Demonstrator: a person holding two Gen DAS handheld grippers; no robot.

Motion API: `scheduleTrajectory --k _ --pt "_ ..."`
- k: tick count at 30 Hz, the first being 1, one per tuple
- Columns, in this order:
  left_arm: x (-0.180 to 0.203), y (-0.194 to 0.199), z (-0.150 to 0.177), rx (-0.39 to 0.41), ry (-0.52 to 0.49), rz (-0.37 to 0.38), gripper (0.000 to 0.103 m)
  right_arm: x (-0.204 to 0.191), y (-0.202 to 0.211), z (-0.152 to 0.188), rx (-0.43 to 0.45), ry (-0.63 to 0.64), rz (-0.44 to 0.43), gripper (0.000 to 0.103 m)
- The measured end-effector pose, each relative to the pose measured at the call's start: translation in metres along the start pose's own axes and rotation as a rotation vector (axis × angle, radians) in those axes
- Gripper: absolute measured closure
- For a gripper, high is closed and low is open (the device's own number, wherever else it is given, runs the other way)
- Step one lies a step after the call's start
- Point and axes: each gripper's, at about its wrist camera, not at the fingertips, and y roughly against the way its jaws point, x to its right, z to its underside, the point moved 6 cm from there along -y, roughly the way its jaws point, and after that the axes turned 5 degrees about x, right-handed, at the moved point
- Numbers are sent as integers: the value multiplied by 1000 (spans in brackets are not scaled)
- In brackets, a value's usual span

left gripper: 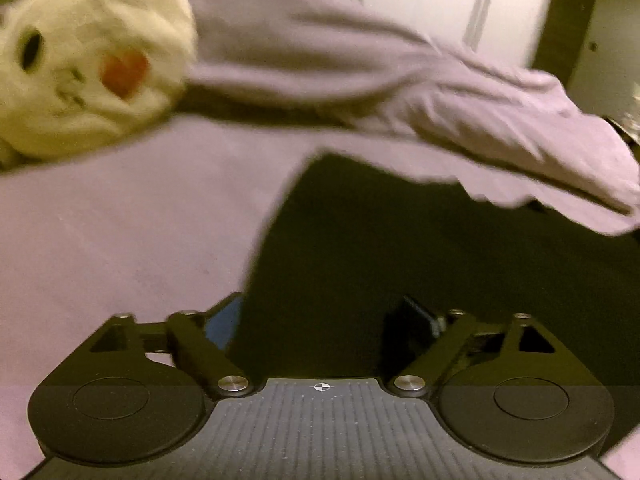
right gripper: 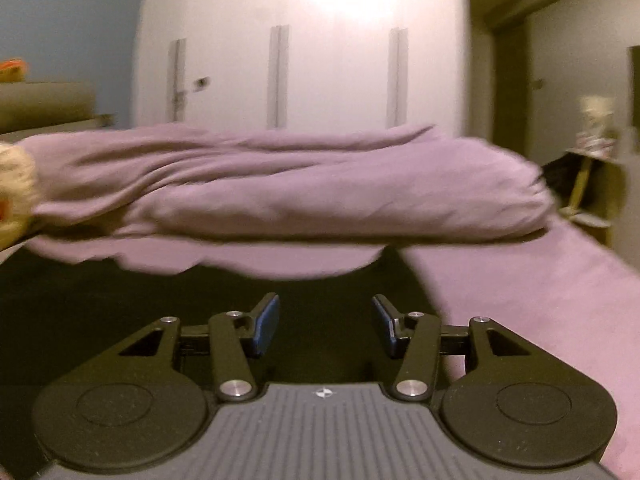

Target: Fold small clothes

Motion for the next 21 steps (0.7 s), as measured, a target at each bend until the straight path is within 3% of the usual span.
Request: scheduleTrajectory --k 2,6,9,13,16,18,21 --pt "1 -5 0 6 -4 -15 17 -5 -2 13 -30 9 -7 43" --pt "5 -10 -10 32 16 -70 70 3 -5 19 -45 -48 20 42" --pt "17 -9 -17 70 -35 -142 90 9 -7 19 -39 -80 24 42" --pt "18 -2 -22 169 -75 -239 93 12 -3 25 -35 -95 28 42" --pt "-4 -16 -11 128 -46 -326 93 15 -3 29 -53 -103 39 39" --pt "-16 -28 4 38 -33 -319 82 15 -7 30 -69 -101 36 37" --pt "-10 -10 1 99 -52 -325 60 15 -2 29 -67 -99 31 36"
